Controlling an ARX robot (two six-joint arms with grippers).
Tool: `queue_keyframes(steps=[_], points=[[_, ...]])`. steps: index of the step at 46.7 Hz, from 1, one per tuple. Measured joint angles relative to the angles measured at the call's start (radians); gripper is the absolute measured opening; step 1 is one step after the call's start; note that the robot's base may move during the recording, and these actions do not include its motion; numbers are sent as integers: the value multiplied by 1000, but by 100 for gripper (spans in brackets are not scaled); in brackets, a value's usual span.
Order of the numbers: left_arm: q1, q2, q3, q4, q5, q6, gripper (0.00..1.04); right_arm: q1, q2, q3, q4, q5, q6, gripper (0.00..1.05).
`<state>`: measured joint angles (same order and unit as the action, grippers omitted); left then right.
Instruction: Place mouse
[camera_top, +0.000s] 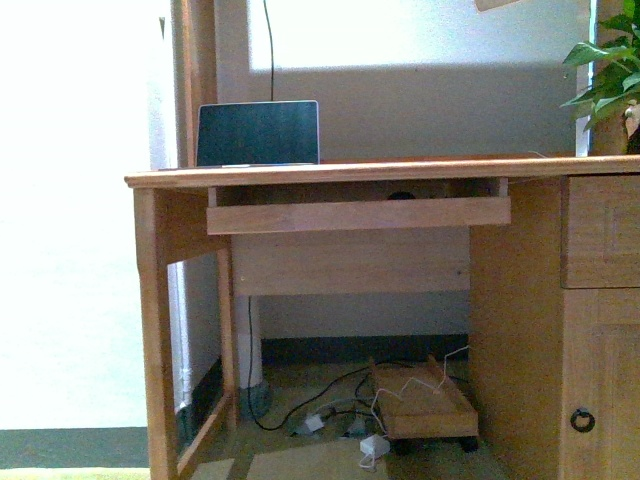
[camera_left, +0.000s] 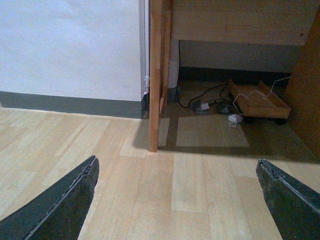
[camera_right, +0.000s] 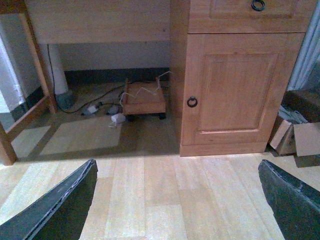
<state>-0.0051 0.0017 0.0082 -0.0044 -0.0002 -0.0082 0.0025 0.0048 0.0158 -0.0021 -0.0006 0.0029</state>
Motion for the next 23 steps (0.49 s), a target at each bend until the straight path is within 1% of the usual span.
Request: queue_keyframes(steps=[23], points=[[0,0,0,0,0,0,97,0,0,0,0,0,0,97]])
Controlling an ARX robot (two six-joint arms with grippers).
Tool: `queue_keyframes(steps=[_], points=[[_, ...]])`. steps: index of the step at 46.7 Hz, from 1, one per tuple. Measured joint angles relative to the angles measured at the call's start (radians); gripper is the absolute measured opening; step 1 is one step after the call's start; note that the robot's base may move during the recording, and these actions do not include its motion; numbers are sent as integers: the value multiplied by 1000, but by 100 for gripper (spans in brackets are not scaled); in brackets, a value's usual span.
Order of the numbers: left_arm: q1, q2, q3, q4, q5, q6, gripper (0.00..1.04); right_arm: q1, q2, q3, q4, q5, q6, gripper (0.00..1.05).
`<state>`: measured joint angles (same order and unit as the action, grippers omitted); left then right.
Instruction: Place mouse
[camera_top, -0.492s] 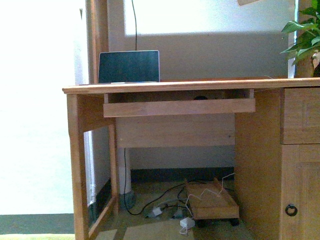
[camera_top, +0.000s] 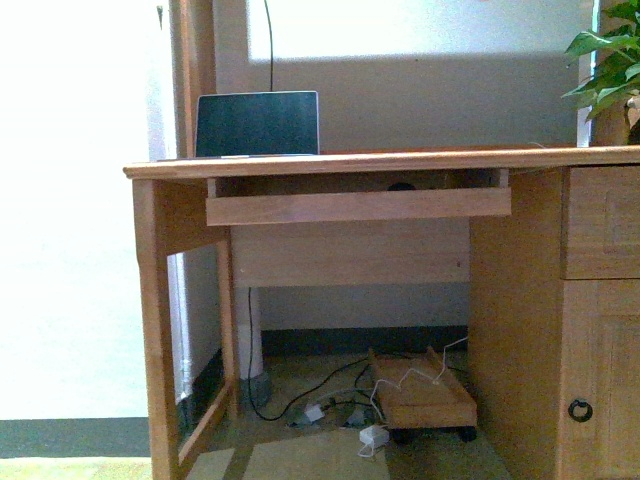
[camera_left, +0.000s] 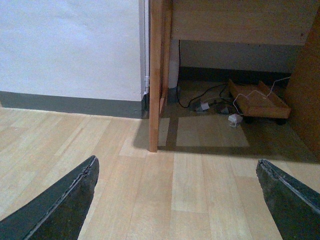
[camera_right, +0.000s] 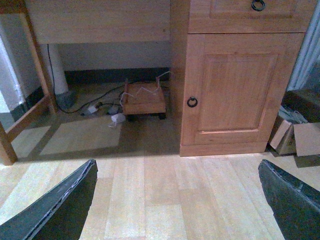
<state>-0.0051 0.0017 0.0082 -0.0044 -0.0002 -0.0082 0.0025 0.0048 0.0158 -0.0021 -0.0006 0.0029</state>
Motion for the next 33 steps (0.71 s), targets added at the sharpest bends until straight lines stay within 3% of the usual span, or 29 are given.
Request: queue_keyframes(steps=[33], points=[[0,0,0,0,0,0,97,0,0,0,0,0,0,97]])
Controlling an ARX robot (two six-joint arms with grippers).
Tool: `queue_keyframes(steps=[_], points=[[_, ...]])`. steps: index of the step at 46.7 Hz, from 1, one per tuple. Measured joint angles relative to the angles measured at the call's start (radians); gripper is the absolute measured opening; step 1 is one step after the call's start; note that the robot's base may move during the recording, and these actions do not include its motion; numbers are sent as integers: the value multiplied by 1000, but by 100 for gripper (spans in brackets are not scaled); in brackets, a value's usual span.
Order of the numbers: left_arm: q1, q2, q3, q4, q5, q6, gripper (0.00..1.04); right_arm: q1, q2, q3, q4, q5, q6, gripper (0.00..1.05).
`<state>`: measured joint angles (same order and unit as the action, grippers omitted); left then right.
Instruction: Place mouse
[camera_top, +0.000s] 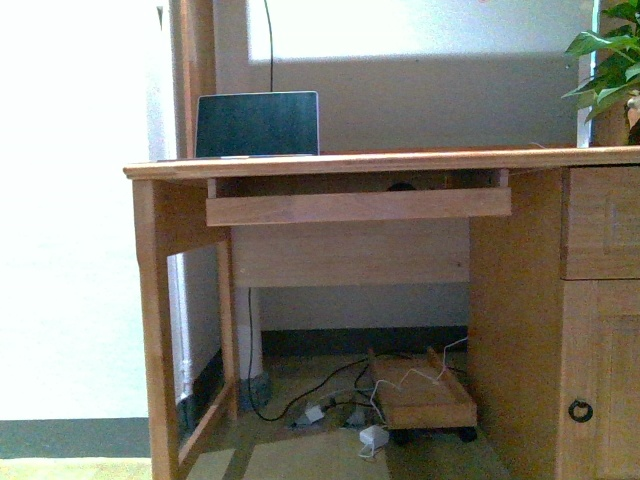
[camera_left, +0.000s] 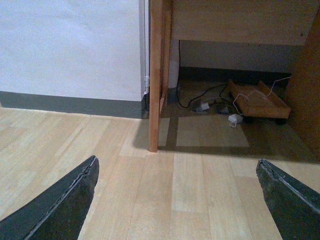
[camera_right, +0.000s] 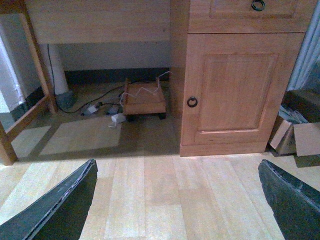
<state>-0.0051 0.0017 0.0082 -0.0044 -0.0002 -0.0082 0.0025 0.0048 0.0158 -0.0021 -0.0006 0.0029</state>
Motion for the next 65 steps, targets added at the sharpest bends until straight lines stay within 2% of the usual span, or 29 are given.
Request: queue_keyframes(steps=[65], points=[[0,-1,0,0,0,0,97,0,0,0,0,0,0,97]])
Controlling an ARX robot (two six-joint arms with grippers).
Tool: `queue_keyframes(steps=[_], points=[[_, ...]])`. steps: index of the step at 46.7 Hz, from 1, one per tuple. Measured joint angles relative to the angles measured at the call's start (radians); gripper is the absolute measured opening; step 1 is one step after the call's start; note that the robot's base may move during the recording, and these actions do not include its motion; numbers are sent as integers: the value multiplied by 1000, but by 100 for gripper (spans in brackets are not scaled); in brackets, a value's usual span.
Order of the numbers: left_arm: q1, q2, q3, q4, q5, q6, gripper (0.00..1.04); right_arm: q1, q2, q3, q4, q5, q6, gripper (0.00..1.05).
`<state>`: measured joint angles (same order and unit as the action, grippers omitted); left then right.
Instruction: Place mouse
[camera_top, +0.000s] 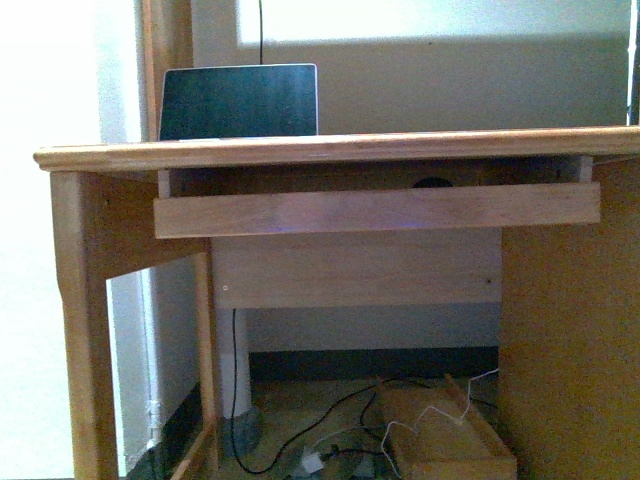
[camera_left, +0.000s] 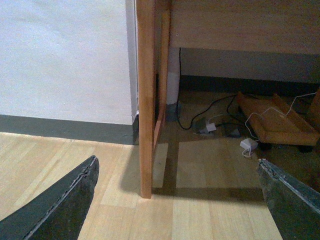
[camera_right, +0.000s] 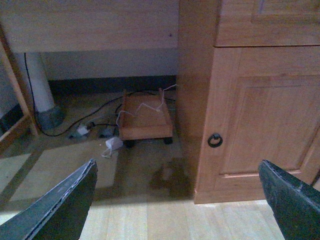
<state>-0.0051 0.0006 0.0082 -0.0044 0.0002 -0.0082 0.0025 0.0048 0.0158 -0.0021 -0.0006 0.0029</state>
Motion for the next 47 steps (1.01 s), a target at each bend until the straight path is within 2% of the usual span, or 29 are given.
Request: queue_keyframes(steps=[47], points=[[0,0,0,0,0,0,97,0,0,0,0,0,0,97]])
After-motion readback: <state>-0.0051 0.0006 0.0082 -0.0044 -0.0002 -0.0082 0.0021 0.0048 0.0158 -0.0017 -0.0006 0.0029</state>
